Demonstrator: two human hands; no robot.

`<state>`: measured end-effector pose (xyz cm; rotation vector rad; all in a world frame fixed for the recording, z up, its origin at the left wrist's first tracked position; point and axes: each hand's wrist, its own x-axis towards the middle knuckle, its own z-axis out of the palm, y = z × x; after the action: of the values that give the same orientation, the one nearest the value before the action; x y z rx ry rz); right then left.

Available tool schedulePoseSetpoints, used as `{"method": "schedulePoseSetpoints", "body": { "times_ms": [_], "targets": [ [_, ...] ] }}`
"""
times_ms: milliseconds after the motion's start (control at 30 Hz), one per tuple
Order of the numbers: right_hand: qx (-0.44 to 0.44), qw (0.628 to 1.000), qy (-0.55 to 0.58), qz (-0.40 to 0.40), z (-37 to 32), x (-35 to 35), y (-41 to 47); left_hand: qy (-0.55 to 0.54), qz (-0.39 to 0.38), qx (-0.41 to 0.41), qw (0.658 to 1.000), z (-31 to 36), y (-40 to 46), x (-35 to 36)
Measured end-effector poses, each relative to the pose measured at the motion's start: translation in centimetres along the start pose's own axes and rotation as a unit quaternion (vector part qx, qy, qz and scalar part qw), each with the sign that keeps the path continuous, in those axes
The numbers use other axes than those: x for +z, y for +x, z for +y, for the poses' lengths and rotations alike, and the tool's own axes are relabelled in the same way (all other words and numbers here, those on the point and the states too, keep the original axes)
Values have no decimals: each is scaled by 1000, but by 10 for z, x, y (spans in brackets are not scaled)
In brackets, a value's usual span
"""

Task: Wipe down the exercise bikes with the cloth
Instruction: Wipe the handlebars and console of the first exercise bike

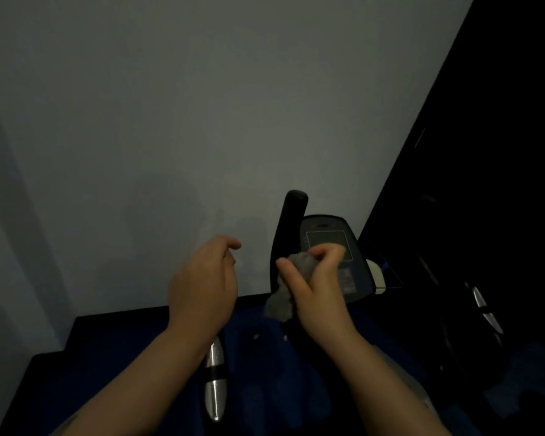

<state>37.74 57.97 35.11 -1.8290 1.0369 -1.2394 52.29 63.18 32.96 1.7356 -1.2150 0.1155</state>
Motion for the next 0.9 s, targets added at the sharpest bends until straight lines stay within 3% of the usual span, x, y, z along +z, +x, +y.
{"method": "schedulePoseSetpoints", "body": {
  "times_ms": [133,200,267,433,567,800,900],
  "targets": [
    [-129,985,-2,117,-30,-22,32,-8,-3,-12,1000,-1,0,0],
    [-154,980,24,122,-37,-12,53,-7,-7,-16,1000,-2,-1,1],
    [-119,983,88,109,-26,6,52,-2,-3,-14,1000,-4,-1,2],
    [-41,993,106,26,1,-5,25,1,2,-8,1000,-3,0,2],
    [-43,974,201,95,-29,-4,66,-2,-2,-21,1000,-2,-1,3],
    [10,995,95,28,3,-4,37,-10,3,-23,1000,0,-1,3],
    [-26,987,137,84,-23,-6,70,-7,6,-19,1000,0,-1,2]
  ]
}}
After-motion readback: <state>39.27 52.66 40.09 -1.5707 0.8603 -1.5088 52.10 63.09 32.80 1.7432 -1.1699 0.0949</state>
